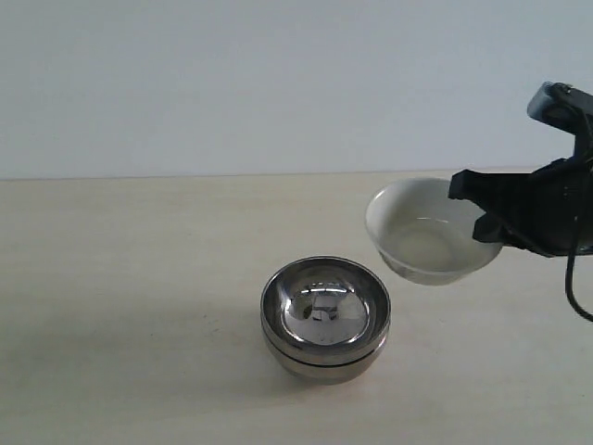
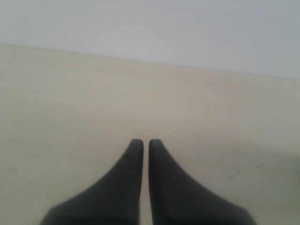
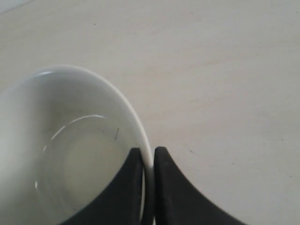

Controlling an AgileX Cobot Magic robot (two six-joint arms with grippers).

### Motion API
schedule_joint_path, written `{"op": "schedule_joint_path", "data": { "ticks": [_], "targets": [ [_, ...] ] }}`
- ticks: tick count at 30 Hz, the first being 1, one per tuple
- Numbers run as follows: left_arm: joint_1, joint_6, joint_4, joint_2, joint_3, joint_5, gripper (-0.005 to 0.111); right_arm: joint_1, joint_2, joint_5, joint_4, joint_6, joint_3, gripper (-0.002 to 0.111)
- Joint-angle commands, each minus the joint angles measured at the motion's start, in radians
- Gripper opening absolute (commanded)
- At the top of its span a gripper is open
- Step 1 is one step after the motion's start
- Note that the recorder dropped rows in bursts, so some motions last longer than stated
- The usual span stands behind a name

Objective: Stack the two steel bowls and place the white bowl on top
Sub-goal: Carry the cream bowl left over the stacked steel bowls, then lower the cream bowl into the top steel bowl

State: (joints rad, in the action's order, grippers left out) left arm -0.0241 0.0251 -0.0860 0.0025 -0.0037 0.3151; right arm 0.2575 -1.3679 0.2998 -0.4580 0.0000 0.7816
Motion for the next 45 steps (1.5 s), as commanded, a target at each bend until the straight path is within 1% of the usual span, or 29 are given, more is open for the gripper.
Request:
{"op": "schedule_joint_path", "data": {
  "ticks": [1,6,14,28,34,36,39,45],
  "targets": [
    [-0.004,0.012,0.002,-0.002,0.004,-0.009,0.004,0.066,0.012,-0.050,-0.021,0.000,-0.002,0.000],
    [-0.004,0.012,0.002,-0.002,0.004,-0.009,0.004,0.123,-0.005,-0.059,-0.026,0.000,-0.002,0.000],
    [-0.004,0.012,0.002,-0.002,0.004,-0.008,0.004,0.161,-0.040,-0.070,-0.034,0.000,-0.002,0.000],
    [-0.004,0.012,0.002,-0.002,0.004,-0.008,0.004,0.164,-0.089,-0.088,-0.053,-0.014,-0.001,0.000],
    [-0.004,0.012,0.002,-0.002,0.004,-0.008,0.004,0.244,-0.107,-0.159,-0.054,-0.026,0.001,0.000],
    [-0.004,0.012,0.002,-0.002,0.004,-0.008,0.004,0.264,-0.123,-0.157,-0.054,-0.030,0.017,0.000],
    [-0.004,0.012,0.002,-0.002,0.004,-0.008,0.004,0.266,-0.153,-0.138,-0.054,-0.032,0.029,0.000],
    [-0.004,0.012,0.002,-0.002,0.004,-0.008,0.004,0.264,-0.206,-0.160,-0.054,-0.032,0.029,0.000]
  ]
}}
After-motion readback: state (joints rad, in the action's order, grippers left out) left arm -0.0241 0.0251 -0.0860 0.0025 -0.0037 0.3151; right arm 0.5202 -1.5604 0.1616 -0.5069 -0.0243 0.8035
